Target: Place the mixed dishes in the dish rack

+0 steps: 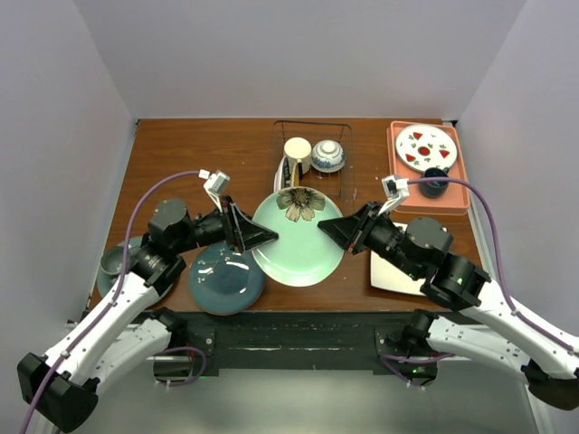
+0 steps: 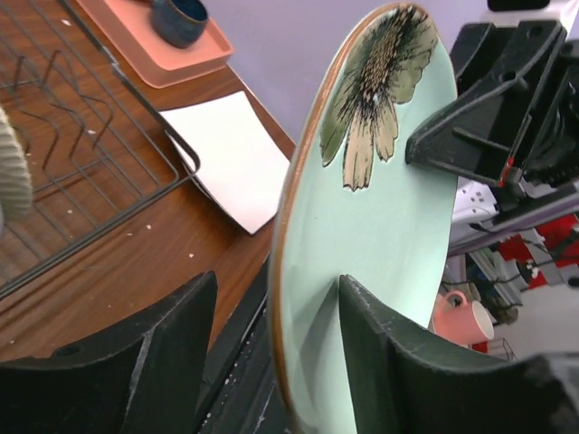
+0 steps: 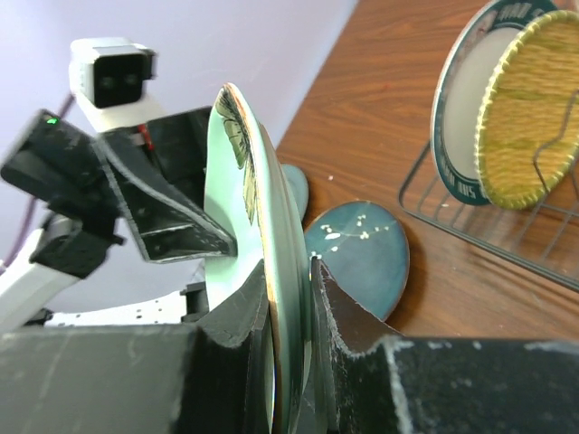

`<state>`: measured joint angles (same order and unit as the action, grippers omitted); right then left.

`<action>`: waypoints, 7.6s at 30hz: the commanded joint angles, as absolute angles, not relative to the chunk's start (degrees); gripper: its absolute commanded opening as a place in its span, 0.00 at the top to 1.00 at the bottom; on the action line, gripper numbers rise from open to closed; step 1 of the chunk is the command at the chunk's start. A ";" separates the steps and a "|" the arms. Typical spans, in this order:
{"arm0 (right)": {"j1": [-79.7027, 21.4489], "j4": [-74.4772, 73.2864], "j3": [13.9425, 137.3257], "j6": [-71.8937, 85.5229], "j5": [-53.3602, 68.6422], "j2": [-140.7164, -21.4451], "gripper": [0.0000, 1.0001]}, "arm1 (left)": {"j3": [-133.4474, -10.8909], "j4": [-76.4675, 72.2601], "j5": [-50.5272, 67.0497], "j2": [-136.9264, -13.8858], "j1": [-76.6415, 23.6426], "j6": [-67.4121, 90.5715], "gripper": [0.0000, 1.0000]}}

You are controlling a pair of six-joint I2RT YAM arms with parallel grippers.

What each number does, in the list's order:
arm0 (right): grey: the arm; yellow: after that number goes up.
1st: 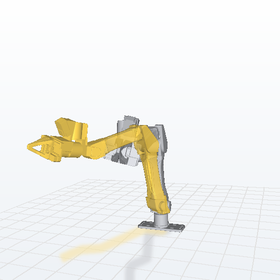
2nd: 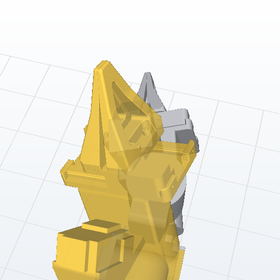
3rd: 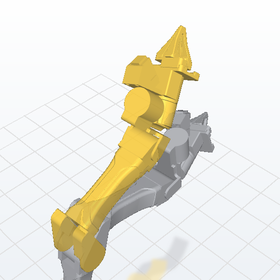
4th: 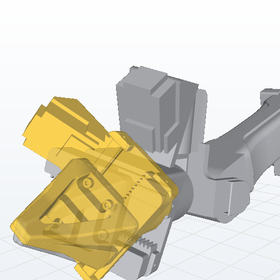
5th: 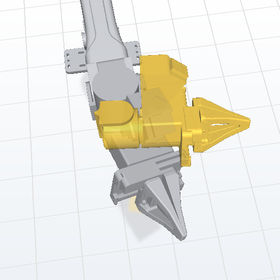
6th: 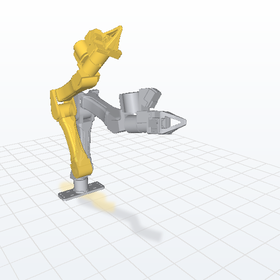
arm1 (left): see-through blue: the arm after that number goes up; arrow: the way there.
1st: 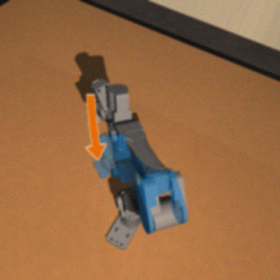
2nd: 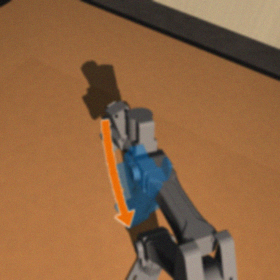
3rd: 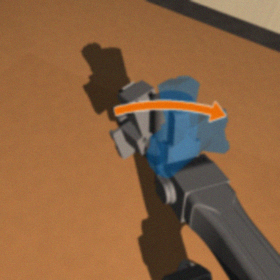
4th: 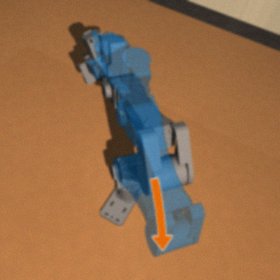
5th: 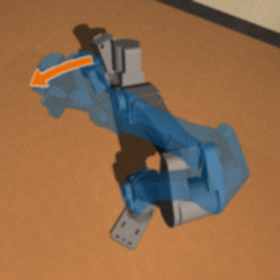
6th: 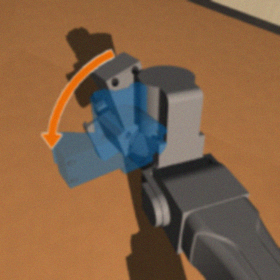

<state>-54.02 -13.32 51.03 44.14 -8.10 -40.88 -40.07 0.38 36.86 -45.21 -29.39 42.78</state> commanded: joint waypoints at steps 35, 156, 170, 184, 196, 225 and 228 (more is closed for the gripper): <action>-54.23 -43.86 59.24 56.77 -45.53 -47.99 0.13 | -81.02 27.59 -11.39 -66.87 -38.74 26.46 1.00; -53.79 -42.38 52.38 56.79 -40.45 -41.75 0.01 | -101.52 51.42 -57.49 -102.32 -59.33 36.74 0.28; -53.79 -16.98 46.50 41.40 -8.91 -52.99 0.01 | -70.43 31.73 -33.25 -73.60 -50.02 31.38 0.02; -58.16 7.46 36.39 51.58 2.99 -65.03 0.04 | -53.36 29.71 -23.21 -54.05 -39.21 32.70 0.00; -65.56 25.04 37.96 58.09 -4.30 -90.60 0.22 | -50.02 29.18 -9.24 -55.64 -28.31 31.99 0.00; -71.01 28.83 33.23 74.17 -23.38 -96.34 1.00 | -45.61 30.85 -3.25 -45.79 -24.35 35.51 0.00; -71.02 28.83 31.99 74.97 -24.16 -93.62 1.00 | -46.32 31.73 -2.99 -46.32 -24.35 34.89 0.00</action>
<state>-70.61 32.88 34.35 75.09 -18.33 -97.41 -45.19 31.14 -3.79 -46.39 -24.75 34.92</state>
